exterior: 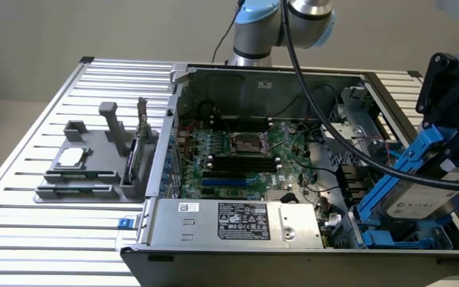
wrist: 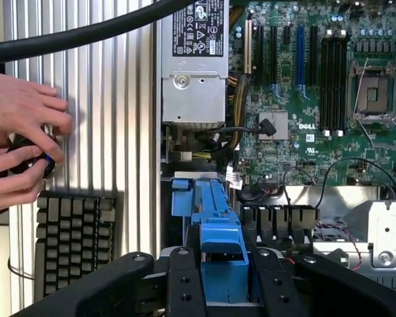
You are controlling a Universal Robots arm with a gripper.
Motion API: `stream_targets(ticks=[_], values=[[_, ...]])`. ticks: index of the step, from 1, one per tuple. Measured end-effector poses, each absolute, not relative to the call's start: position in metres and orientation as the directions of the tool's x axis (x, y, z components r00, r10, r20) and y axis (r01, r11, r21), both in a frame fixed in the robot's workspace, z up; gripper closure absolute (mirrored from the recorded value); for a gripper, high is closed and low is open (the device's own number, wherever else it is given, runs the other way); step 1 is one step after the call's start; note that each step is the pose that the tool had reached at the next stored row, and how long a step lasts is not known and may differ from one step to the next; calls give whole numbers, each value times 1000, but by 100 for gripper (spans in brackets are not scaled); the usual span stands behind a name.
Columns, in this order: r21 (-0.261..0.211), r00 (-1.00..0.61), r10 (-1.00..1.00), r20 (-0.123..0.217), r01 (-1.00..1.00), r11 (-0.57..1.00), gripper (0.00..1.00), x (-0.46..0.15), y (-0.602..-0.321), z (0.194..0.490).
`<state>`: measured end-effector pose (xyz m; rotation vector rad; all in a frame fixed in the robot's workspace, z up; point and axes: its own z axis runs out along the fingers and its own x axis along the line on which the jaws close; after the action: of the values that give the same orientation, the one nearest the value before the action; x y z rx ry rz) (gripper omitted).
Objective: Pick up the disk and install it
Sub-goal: 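Insert the disk into the insertion slot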
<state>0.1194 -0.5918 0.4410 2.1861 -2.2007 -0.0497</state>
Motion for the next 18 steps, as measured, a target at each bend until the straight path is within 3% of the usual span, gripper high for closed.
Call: stream_targets(ticks=[18], values=[[50, -7, -1000, 2, -999, 7, 67, 120, -592, 427]])
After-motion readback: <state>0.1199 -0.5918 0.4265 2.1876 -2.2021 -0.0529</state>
